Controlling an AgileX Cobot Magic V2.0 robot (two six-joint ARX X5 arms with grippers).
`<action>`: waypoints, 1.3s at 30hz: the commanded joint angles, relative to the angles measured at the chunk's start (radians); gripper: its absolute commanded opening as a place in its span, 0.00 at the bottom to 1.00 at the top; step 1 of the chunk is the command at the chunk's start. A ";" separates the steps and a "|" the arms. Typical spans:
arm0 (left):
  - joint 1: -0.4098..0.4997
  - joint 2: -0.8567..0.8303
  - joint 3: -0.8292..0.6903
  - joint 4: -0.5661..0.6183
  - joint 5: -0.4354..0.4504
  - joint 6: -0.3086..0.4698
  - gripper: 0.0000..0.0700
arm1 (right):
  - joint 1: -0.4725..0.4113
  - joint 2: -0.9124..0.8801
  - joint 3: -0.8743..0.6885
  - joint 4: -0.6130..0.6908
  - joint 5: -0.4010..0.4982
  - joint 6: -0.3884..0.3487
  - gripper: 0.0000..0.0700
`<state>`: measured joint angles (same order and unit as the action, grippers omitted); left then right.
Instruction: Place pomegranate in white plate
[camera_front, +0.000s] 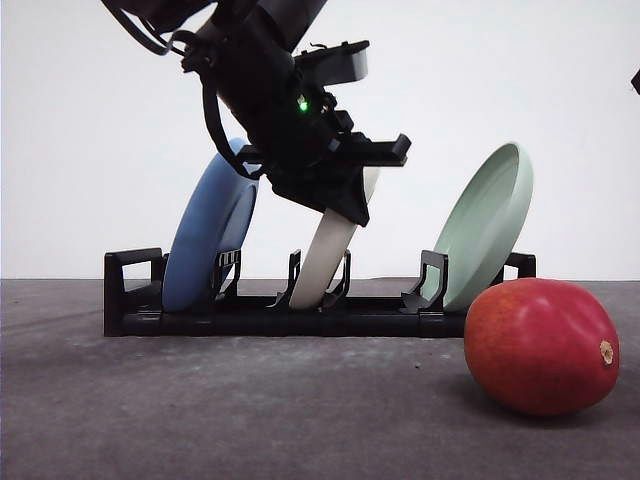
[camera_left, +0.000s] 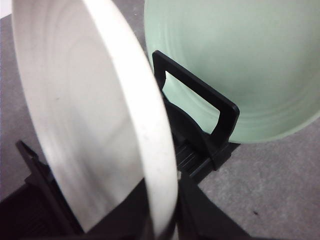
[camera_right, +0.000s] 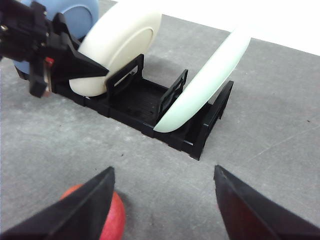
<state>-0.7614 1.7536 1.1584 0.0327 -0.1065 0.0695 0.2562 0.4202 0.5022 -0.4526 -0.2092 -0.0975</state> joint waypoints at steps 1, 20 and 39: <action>-0.011 -0.008 0.016 0.007 0.016 -0.027 0.02 | 0.005 0.001 0.017 0.011 0.000 0.009 0.57; -0.014 -0.212 0.016 -0.039 0.019 -0.230 0.02 | 0.005 0.001 0.017 0.011 0.000 0.009 0.57; -0.119 -0.586 -0.117 -0.253 0.058 -0.270 0.02 | 0.005 0.002 0.017 0.008 0.000 0.009 0.57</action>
<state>-0.8668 1.1756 1.0479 -0.2434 -0.0475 -0.1980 0.2562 0.4202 0.5022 -0.4528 -0.2092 -0.0975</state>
